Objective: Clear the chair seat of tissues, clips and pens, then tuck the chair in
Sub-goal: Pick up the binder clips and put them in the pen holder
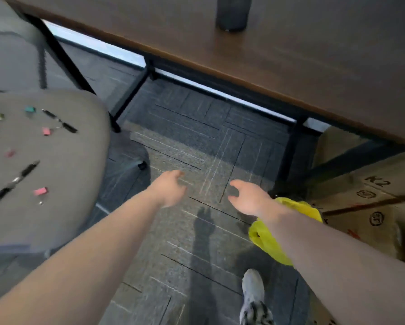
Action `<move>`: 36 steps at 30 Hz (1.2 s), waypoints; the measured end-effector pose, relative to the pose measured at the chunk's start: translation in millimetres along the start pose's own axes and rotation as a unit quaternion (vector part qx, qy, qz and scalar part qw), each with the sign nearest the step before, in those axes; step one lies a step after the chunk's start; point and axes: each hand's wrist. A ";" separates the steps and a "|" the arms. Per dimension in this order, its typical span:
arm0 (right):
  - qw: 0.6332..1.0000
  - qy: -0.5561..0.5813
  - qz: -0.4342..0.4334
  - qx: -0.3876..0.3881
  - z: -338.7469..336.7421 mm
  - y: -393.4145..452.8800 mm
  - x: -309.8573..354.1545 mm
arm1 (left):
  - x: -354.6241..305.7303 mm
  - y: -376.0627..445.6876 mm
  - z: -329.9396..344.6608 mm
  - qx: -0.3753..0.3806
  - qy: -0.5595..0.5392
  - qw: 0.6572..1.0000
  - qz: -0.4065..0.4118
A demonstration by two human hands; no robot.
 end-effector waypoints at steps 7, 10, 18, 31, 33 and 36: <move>0.991 -0.029 -0.128 -0.040 -1.9 -79.8 184.3 | 111.1 -101.0 -118.6 -0.084 0.033 0.996 -0.026; 0.982 -0.048 -0.178 -0.049 3.4 -92.2 250.9 | 162.2 -121.8 -148.1 -0.104 0.019 0.992 -0.065; 0.958 -0.101 -0.267 -0.023 40.7 -36.5 399.4 | 264.2 -123.3 -171.2 -0.091 0.016 0.982 -0.163; 0.905 -0.214 -0.354 -0.103 73.1 62.1 522.3 | 333.3 -62.3 -164.1 -0.026 -0.022 0.975 -0.218; 0.905 -0.213 -0.352 -0.107 78.9 66.9 529.9 | 336.9 -60.2 -158.8 -0.027 -0.051 0.973 -0.222; 0.908 -0.226 -0.340 -0.095 84.0 71.6 538.6 | 338.6 -57.9 -152.9 -0.031 -0.052 0.973 -0.224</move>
Point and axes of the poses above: each hand's wrist, its own y-axis towards the middle knuckle, its own z-axis out of the palm, x = y × z, and after that the axes turned 14 degrees about z, right-handed
